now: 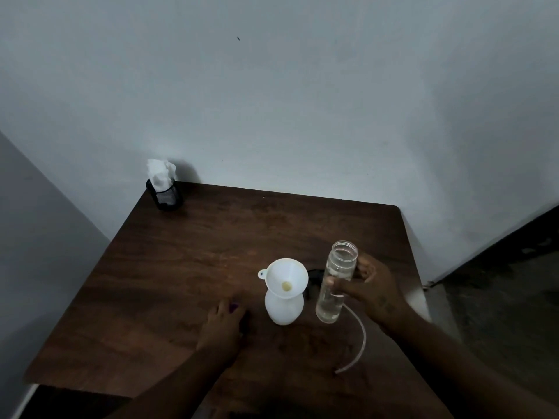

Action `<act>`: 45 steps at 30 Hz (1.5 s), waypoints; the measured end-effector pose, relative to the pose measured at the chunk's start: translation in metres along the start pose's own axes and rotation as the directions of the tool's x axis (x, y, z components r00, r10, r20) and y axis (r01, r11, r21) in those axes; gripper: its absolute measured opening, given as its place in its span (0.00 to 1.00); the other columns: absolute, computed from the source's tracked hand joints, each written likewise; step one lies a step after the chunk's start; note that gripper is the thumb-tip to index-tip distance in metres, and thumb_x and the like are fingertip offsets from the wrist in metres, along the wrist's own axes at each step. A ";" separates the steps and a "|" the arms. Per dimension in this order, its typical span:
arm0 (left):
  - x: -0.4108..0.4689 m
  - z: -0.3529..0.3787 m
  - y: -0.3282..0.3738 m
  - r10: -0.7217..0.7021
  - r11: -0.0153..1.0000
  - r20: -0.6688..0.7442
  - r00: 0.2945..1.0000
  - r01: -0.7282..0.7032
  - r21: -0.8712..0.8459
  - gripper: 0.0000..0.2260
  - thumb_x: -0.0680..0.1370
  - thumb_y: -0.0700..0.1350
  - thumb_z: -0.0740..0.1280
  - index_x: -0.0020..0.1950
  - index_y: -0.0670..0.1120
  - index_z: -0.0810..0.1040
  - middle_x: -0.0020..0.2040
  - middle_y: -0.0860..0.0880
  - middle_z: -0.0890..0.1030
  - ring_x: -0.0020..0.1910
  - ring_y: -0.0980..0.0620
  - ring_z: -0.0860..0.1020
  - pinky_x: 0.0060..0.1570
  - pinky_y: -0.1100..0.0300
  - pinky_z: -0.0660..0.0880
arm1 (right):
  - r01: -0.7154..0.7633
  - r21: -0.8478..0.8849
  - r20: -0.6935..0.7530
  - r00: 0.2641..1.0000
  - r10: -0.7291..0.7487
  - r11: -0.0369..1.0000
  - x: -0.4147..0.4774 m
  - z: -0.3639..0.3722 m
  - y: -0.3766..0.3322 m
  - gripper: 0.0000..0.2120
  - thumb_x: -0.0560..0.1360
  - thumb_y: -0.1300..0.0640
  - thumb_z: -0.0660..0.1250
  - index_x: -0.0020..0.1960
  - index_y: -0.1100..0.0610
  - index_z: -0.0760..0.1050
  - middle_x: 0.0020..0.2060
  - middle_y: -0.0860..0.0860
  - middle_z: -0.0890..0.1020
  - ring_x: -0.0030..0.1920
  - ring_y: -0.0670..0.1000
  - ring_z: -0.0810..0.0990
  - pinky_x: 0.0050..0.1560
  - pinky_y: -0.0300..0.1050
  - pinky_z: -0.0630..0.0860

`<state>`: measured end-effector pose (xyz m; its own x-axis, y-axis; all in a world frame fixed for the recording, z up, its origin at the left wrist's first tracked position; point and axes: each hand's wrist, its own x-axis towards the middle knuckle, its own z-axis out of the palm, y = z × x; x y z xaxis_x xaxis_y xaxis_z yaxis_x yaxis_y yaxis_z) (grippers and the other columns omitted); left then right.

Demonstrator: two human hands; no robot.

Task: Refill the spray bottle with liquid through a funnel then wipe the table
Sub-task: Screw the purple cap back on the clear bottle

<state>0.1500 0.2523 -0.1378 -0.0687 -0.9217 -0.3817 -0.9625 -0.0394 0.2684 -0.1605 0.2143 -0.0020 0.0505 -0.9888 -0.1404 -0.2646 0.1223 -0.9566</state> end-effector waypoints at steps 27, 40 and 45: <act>-0.038 -0.140 0.193 0.194 0.396 -0.559 0.806 -0.586 -0.707 0.18 0.69 0.47 0.81 0.52 0.55 0.76 0.54 0.55 0.83 0.57 0.52 0.82 0.56 0.48 0.81 | 0.169 -0.150 -0.006 0.985 -0.171 0.974 -0.022 -0.005 -0.014 0.23 0.67 0.52 0.80 0.60 0.43 0.79 0.52 0.38 0.84 0.53 0.40 0.83 0.51 0.38 0.81; -0.017 -0.149 0.193 0.469 0.335 -0.457 0.756 -0.631 -0.700 0.21 0.77 0.43 0.73 0.69 0.52 0.76 0.67 0.54 0.79 0.68 0.49 0.77 0.66 0.42 0.76 | 0.199 -0.220 -0.095 0.970 -0.224 0.955 -0.021 -0.024 -0.014 0.21 0.66 0.53 0.81 0.56 0.45 0.80 0.49 0.39 0.85 0.50 0.41 0.83 0.53 0.47 0.82; -0.011 -0.159 0.194 0.569 0.377 -0.407 0.715 -0.666 -0.643 0.17 0.78 0.47 0.72 0.68 0.54 0.79 0.65 0.52 0.75 0.67 0.49 0.76 0.62 0.49 0.79 | 0.180 -0.224 -0.079 0.976 -0.202 0.958 -0.021 -0.024 -0.018 0.21 0.66 0.50 0.80 0.58 0.43 0.80 0.50 0.39 0.85 0.51 0.40 0.83 0.52 0.40 0.81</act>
<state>0.0060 0.1935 0.0594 -0.4894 -0.8384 0.2401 -0.1482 0.3513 0.9245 -0.1801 0.2312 0.0245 0.0270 -0.9968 0.0758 -0.4597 -0.0797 -0.8845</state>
